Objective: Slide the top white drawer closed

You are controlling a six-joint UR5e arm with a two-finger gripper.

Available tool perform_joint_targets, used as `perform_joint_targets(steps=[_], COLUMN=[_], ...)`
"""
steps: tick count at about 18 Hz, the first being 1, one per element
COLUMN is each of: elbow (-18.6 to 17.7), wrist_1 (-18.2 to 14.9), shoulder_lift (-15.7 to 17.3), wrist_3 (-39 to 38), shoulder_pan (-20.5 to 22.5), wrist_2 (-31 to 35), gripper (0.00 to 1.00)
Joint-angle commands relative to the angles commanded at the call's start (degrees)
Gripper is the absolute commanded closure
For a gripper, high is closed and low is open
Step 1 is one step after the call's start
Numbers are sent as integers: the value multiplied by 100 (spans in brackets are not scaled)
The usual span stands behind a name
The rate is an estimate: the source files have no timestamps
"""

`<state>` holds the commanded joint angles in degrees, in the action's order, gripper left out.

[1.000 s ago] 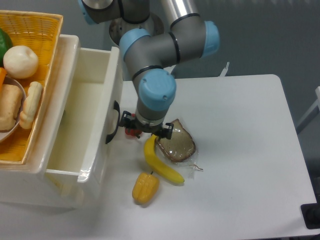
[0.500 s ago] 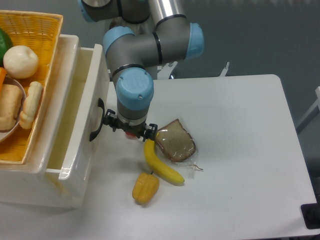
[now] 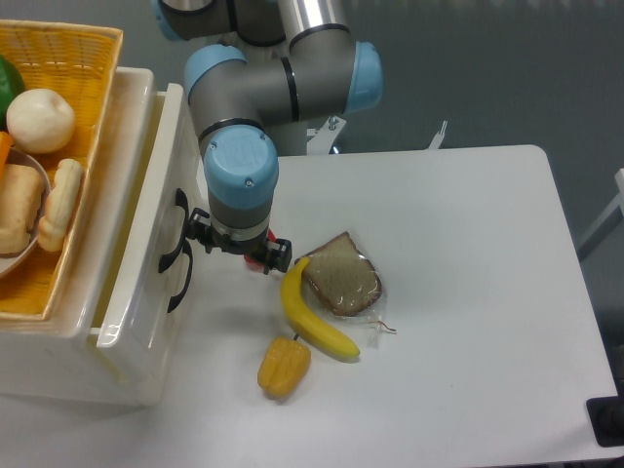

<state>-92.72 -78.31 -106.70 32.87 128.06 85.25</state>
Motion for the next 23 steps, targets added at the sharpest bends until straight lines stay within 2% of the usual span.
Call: perform_joint_targets(steps=[13,17,20,23], elbow=[-44,-70,-62,-35], wrist_1=[-9,-18,-18,-9], shoulder_lift=[35,35,44,26], wrist_3=[18,-219,-229,-167], shoulder_pan=[17,44,44,227], wrist_2=[-18,-360,-325,-299], gripper=[0,0,0,0])
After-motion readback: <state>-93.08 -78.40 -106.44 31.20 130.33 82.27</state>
